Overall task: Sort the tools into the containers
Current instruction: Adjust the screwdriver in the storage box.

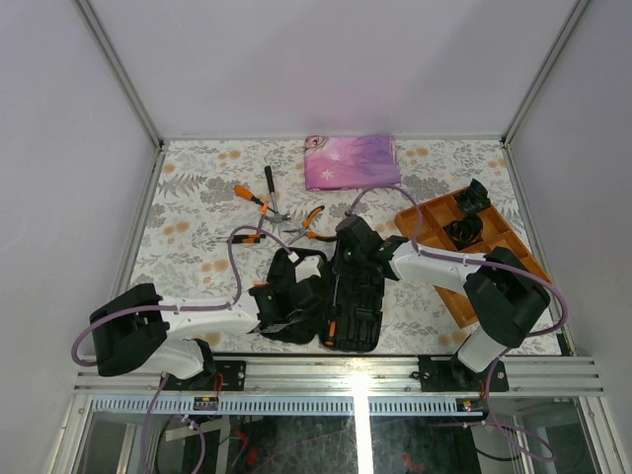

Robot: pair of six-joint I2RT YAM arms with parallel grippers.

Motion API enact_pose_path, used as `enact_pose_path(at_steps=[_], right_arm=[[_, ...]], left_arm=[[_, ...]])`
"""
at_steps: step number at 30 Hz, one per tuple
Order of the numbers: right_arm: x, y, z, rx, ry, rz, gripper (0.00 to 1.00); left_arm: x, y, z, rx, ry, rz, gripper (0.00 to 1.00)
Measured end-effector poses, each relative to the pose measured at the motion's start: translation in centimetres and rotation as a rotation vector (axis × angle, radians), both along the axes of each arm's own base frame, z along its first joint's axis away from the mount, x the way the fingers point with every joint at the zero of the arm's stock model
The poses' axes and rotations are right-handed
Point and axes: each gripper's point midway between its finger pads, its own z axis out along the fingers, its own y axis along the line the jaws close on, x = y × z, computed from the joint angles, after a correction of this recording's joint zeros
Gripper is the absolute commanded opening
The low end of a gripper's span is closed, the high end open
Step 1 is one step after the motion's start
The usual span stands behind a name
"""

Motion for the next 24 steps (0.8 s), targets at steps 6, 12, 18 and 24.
enact_pose_path(at_steps=[6, 12, 18, 24], right_arm=[[-0.1, -1.0, -0.6, -0.05, 0.006, -0.014, 0.16], [0.6, -2.0, 0.2, -0.075, -0.042, -0.057, 0.18], [0.8, -2.8, 0.2, -0.105, -0.053, -0.077, 0.18], [0.7, -3.5, -0.5, -0.149, -0.042, -0.087, 0.17]], left_arm=[[0.0, -0.4, 0.0, -0.01, 0.003, -0.004, 0.17], [0.1, -0.8, 0.1, -0.014, 0.004, -0.006, 0.17], [0.2, -0.9, 0.2, -0.016, 0.003, -0.006, 0.17], [0.2, -1.0, 0.2, -0.017, 0.004, -0.006, 0.16]])
